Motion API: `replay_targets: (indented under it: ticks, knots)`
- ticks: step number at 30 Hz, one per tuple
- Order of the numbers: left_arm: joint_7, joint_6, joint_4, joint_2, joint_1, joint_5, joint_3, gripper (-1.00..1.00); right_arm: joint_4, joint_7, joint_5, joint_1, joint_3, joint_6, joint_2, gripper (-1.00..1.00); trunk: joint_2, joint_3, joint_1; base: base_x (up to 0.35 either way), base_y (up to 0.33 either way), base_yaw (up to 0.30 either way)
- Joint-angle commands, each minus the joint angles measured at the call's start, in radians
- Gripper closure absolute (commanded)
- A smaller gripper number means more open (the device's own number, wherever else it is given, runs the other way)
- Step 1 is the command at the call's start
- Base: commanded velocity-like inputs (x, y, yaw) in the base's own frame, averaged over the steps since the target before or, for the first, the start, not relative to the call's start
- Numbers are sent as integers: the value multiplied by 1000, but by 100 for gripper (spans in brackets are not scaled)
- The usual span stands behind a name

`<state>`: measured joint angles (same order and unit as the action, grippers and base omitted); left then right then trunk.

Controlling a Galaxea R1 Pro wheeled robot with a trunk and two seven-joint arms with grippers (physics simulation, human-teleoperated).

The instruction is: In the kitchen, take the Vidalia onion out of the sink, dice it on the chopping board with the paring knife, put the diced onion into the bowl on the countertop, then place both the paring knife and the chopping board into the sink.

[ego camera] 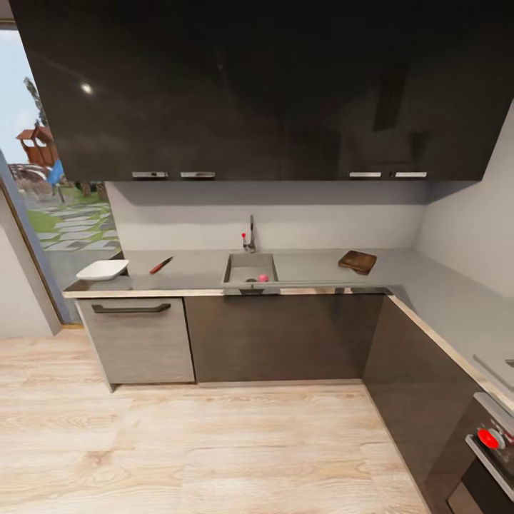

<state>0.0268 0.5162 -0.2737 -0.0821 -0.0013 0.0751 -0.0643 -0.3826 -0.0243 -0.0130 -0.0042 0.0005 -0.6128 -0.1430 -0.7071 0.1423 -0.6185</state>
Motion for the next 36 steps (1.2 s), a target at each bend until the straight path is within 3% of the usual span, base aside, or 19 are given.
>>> replay_targets:
  ticks: [1,36]
  knots:
    - [-1,2,-1,2,0,7,2,-100,1,-2,-1,0,0,-4,0,-100,6,-2,4,0,0,0]
    - [-1,2,-1,4,0,6,1,-100,8,-2,-2,0,-1,-5,-1,-100,251,-112,138,0,0,0]
